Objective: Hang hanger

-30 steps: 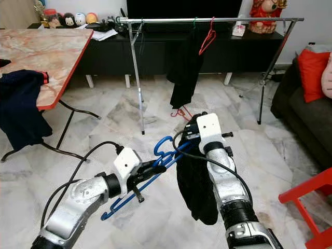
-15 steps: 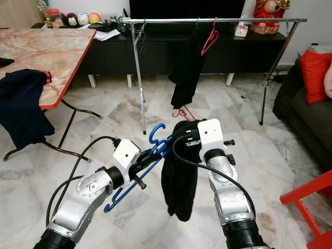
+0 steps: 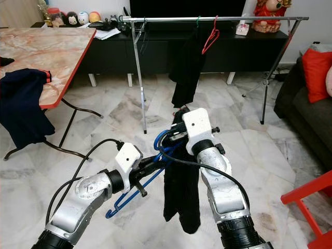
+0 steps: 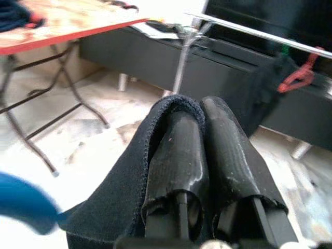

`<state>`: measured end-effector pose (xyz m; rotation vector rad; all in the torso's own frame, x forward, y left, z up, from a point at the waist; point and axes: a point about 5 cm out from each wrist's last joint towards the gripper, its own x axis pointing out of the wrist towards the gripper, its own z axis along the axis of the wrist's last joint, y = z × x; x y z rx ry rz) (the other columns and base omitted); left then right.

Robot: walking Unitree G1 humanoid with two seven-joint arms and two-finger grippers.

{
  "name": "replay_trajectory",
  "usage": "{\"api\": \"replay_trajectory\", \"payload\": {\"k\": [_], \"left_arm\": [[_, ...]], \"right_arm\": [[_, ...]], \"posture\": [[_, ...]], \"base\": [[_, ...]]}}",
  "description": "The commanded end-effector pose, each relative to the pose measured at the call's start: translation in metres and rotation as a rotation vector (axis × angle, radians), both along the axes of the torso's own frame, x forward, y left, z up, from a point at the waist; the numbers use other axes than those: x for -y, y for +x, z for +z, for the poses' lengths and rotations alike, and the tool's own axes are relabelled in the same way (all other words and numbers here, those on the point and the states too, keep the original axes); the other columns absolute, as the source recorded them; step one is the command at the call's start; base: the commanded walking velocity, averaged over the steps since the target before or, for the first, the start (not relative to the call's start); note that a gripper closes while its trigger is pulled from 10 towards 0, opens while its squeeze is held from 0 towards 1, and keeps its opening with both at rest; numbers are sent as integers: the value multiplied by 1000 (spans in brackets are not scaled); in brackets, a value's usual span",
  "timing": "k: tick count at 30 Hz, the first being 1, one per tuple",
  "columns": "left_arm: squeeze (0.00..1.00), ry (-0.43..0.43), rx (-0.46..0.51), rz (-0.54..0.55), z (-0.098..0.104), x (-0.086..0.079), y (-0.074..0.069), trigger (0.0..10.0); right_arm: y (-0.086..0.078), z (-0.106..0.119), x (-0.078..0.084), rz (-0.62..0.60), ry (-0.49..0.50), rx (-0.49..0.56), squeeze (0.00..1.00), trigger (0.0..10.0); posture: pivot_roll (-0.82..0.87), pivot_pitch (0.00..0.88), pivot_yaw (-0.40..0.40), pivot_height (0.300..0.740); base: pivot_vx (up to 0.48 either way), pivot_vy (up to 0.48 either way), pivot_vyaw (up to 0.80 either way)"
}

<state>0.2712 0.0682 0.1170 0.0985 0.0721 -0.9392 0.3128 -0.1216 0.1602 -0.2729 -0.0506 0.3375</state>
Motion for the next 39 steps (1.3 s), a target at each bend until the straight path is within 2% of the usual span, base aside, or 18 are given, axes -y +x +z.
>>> {"api": "replay_trajectory", "payload": {"k": [1, 5, 9, 11, 14, 16, 19, 28, 30, 39], "left_arm": [[0, -23, -14, -44, 3, 5, -2, 10000], [0, -49, -40, -84, 5, 8, -4, 10000], [0, -42, -37, -74, 4, 9, -4, 10000], [0, -31, -18, -1, 3, 7, 1, 10000], [0, -39, -7, 35, 4, 5, 4, 10000], [0, -33, 2, 96, 4, 4, 9, 10000], [0, -90, 6, 173, 10, 2, 17, 10000], [0, -156, 48, 264, 21, -3, 26, 10000], [0, -198, 46, 332, 23, -7, 31, 10000], [0, -222, 60, 370, 27, -13, 36, 10000]], "right_arm": [[-5, 15, -8, 87, -1, 53, 0, 0], [-7, 15, -5, 131, -32, 46, 0, 0], [-7, 18, -5, 145, -37, 43, 0, 0], [-9, 19, -5, 159, -39, 39, 0, 0], [-10, 18, -5, 156, -39, 31, 0, 0], [-10, 15, -4, 138, -43, 18, 0, 0], [-13, 14, -8, 135, -17, 9, 0, 0], [-15, 9, -3, 86, -13, -18, 0, 0], [-17, 8, -2, 84, 12, -28, 0, 0], [-28, 0, 1, 93, -18, -54, 0, 0]], "posture": [[-106, 0, -31, 740], [-109, 0, -28, 740], [-111, 0, -27, 740], [-112, 0, -28, 740], [-111, 0, -29, 740], [-112, 0, -28, 740], [-118, 0, -27, 740], [-115, 0, -29, 740], [-115, 0, -29, 740], [-122, 0, -28, 740]], "base": [[0, 0, 0], [0, 0, 0], [0, 0, 0], [0, 0, 0], [0, 0, 0], [0, 0, 0], [0, 0, 0], [0, 0, 0], [0, 0, 0], [0, 0, 0]]}}
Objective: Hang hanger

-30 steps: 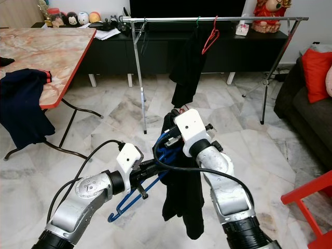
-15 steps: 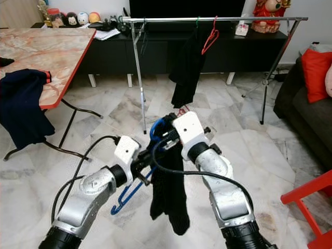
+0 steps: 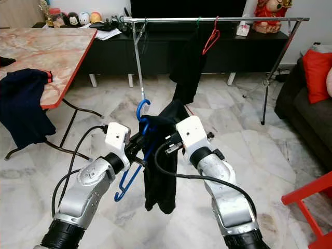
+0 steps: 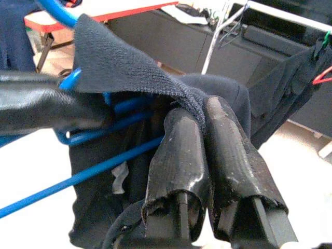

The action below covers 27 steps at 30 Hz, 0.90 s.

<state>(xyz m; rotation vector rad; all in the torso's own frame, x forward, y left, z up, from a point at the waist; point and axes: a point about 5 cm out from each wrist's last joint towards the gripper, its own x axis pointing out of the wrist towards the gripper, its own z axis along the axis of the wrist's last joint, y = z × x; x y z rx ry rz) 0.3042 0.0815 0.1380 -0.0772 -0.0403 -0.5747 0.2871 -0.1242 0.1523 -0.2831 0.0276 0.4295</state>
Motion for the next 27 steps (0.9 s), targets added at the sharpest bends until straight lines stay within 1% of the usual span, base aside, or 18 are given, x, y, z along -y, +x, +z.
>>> {"api": "replay_trajectory", "payload": {"k": [1, 2, 5, 9, 16, 20, 23, 27], "left_arm": [[0, -22, 23, 2, 6, 0, 3, 10000], [0, -45, 18, -5, 7, 2, 3, 10000], [0, -54, 16, -12, 8, 3, 3, 10000], [0, -54, 15, -36, 7, 6, 1, 10000], [0, -62, 14, -59, 7, 8, -1, 10000], [0, -61, 16, -61, 8, 8, -1, 10000], [0, -61, 22, -53, 9, 6, 0, 10000], [0, -61, 23, -50, 9, 4, 0, 10000]], "right_arm": [[-3, 9, -2, 20, 15, 34, 0, 0], [-8, 13, -8, 81, 38, 48, 0, 0], [-11, 18, -14, 127, 51, 52, 0, 0], [-15, 16, -18, 173, 36, 36, 0, 0], [-26, 16, -24, 300, 9, 25, 0, 0], [-27, 12, -18, 293, -18, 6, 0, 0], [-24, 4, -2, 217, -54, -24, 0, 0], [-25, -1, 11, 178, -86, -48, 0, 0]], "posture": [[-122, 0, -28, 740], [-123, 0, -25, 740], [-127, 0, -24, 740], [-127, 0, -24, 740], [-127, 0, -23, 740], [-127, 0, -23, 740], [-125, 1, -24, 740], [-123, 0, -23, 740]], "base": [[0, 0, 0], [0, 0, 0], [0, 0, 0], [0, 0, 0], [0, 0, 0], [0, 0, 0], [0, 0, 0], [0, 0, 0]]}}
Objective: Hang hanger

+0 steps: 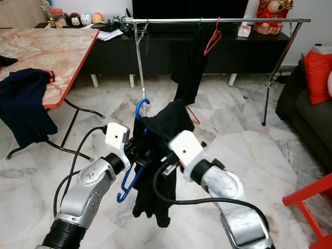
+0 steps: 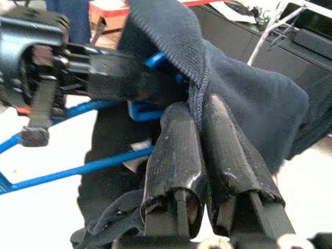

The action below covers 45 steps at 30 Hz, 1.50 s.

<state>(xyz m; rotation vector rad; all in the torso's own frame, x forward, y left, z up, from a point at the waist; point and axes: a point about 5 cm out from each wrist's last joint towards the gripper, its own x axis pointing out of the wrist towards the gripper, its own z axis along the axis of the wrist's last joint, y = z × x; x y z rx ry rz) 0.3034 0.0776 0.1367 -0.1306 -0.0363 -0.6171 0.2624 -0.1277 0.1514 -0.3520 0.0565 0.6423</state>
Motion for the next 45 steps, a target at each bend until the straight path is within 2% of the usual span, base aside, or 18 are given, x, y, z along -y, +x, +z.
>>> {"api": "replay_trajectory", "payload": {"k": [1, 4, 8, 13, 31, 37, 41, 42, 43, 44, 45], "left_arm": [[0, -13, 40, -5, 10, 0, 1, 10000], [0, -12, 46, -2, 12, -2, 2, 10000], [0, -8, 51, -1, 12, -3, 3, 10000], [0, -9, 60, 0, 14, -4, 4, 10000], [0, -31, 68, -18, 15, -1, 1, 10000], [0, -73, 81, -38, 19, 2, 0, 10000], [0, -138, 106, -106, 27, 8, -5, 10000], [0, -142, 119, -136, 30, 10, -7, 10000], [0, -142, 119, -136, 30, 10, -7, 10000], [0, -139, 122, -151, 30, 11, -7, 10000], [0, -132, 123, -164, 30, 11, -8, 10000]], "right_arm": [[0, 0, 8, -30, -12, -3, 0, 0], [-2, -8, 17, -55, -38, -28, 0, 0], [-3, -14, 20, -63, -47, -50, 0, 0], [-1, -33, 30, -135, -108, -120, 0, 0], [-3, -43, 24, -102, -108, -133, 0, 0], [-3, -45, 23, -88, -123, -130, 0, 0], [-2, -46, 24, -91, -126, -132, 0, 0], [-2, -48, 24, -89, -133, -135, 0, 2235], [-2, -48, 24, -89, -133, -135, 0, 2235], [-3, -48, 25, -89, -139, -135, 0, 3176], [-2, -49, 25, -92, -141, -135, 0, 5412]], "posture": [[-123, 0, -23, 740], [-125, 0, -19, 740], [-122, 0, -19, 740], [-120, 0, -18, 740], [-120, 0, -23, 740], [-121, 0, -28, 740], [-124, 0, -34, 740], [-124, 0, -34, 740], [-124, 0, -34, 740], [-124, 0, -34, 740], [-123, 0, -35, 740]], "base": [[0, 0, 0], [0, 0, 0], [0, 0, 0], [0, 0, 0], [0, 0, 0], [0, 0, 0], [0, 0, 0], [0, 0, 0], [0, 0, 0], [0, 0, 0], [0, 0, 0]]}}
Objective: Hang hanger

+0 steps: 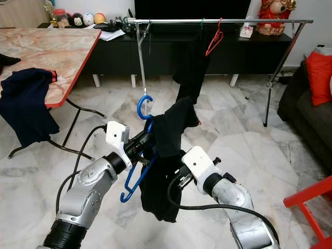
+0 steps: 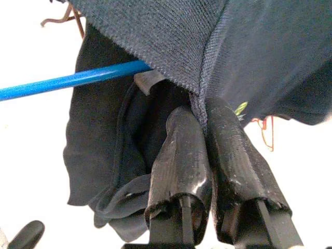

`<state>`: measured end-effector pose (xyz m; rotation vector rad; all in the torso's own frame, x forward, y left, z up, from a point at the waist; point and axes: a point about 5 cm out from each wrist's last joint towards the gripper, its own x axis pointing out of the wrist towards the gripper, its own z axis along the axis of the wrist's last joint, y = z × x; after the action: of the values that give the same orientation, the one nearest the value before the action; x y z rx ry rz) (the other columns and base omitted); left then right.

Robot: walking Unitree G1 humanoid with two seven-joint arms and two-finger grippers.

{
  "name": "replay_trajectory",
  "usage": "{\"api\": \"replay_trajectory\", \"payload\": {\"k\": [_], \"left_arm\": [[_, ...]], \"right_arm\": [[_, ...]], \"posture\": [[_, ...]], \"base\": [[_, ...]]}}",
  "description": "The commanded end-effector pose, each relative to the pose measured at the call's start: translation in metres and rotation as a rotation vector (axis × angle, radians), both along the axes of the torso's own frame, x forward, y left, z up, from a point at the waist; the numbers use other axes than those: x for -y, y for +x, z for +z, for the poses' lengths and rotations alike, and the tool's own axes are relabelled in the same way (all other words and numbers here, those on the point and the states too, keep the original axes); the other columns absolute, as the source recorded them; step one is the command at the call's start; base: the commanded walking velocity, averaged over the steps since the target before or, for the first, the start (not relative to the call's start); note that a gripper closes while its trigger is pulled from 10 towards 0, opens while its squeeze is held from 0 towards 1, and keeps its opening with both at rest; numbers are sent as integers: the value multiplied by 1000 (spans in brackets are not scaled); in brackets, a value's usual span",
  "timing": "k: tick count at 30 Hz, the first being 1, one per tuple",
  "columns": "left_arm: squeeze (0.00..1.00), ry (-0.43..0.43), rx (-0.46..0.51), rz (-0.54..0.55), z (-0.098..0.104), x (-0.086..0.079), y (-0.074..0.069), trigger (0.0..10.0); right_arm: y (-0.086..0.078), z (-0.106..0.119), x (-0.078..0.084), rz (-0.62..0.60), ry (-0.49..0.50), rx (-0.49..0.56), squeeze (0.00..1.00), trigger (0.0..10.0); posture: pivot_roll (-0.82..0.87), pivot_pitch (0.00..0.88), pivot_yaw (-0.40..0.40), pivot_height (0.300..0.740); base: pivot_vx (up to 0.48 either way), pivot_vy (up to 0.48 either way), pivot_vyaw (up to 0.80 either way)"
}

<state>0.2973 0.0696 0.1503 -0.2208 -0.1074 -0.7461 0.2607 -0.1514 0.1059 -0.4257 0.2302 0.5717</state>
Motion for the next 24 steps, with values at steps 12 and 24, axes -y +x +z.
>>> {"api": "replay_trajectory", "payload": {"k": [12, 24], "left_arm": [[0, -22, 78, -68, 15, 5, -6, 10000], [0, -22, 81, -47, 15, 3, -2, 10000]], "right_arm": [[0, -5, 1, 4, -8, -14, 1000, 10000], [-6, -5, 7, 20, -35, -30, 1000, 10000]], "posture": [[-123, 0, -36, 740], [-128, 0, -34, 740]], "base": [[0, 0, 0], [0, 0, 0]]}}
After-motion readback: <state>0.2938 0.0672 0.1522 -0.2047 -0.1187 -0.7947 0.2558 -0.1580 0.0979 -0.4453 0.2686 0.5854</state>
